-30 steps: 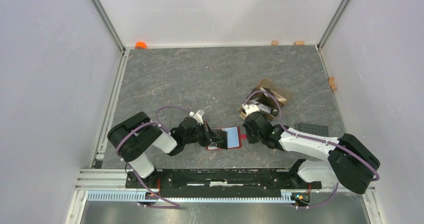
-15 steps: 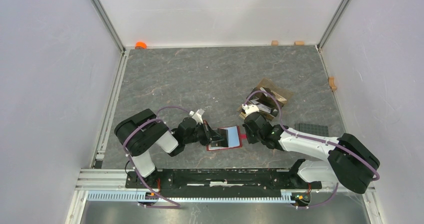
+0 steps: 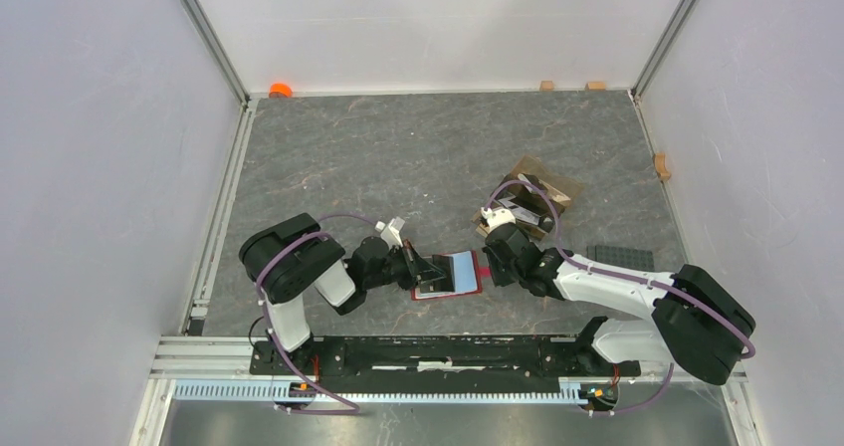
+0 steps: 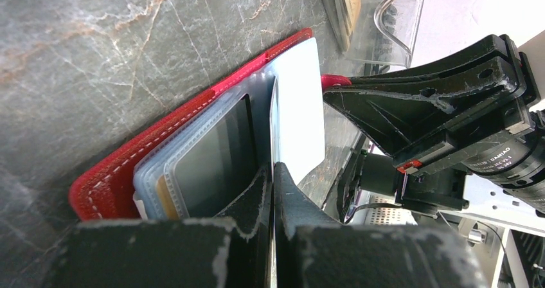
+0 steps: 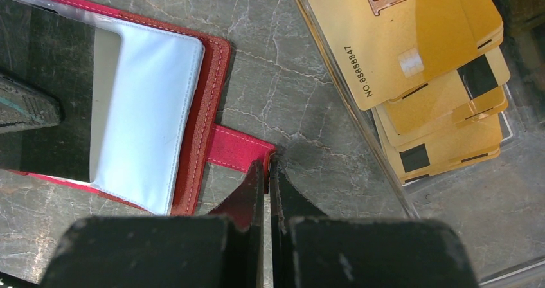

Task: Put the credit cards into the card holder
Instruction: Insert the credit card into the card holder.

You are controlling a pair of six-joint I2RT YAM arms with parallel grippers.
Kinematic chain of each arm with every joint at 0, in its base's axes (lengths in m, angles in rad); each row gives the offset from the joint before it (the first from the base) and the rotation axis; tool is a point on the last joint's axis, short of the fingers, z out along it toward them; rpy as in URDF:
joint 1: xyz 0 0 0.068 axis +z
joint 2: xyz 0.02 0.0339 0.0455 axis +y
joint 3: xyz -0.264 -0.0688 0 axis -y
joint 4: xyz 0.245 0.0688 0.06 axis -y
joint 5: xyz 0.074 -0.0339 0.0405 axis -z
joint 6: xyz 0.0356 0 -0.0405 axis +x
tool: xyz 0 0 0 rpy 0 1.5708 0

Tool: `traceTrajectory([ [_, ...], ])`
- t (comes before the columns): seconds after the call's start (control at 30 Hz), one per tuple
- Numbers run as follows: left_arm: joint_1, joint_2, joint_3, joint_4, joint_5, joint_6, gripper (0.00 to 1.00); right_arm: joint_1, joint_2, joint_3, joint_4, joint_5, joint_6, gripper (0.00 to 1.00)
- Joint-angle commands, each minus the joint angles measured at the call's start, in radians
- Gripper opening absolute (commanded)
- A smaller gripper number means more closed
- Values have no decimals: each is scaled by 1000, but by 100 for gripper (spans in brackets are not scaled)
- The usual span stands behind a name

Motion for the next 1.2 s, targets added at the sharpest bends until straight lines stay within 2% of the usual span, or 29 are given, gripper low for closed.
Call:
traceTrajectory([
  [0.0, 6, 42, -24, 26, -54, -7, 2, 12, 26, 7, -81, 9, 11, 0],
  [0.27, -18, 47, -21, 26, -75, -30, 2, 17, 22, 13, -83, 10, 14, 0],
  [0.5, -64, 2, 13, -69, -140, -40, 3, 21, 16, 16, -83, 10, 14, 0],
  [0.73, -86, -37, 58, -199, -149, -18, 9, 23, -2, 15, -93, 26, 15, 0],
  [0.8, -84, -81, 59, -273, -170, -1, 12, 24, -5, 20, -111, 43, 14, 0],
  [1.03, -86, -264, 167, -710, -228, 152, 33, 23, -24, 24, -129, 71, 7, 0],
  [1.17, -86, -324, 226, -857, -242, 219, 44, 23, -24, 22, -124, 68, 8, 0],
])
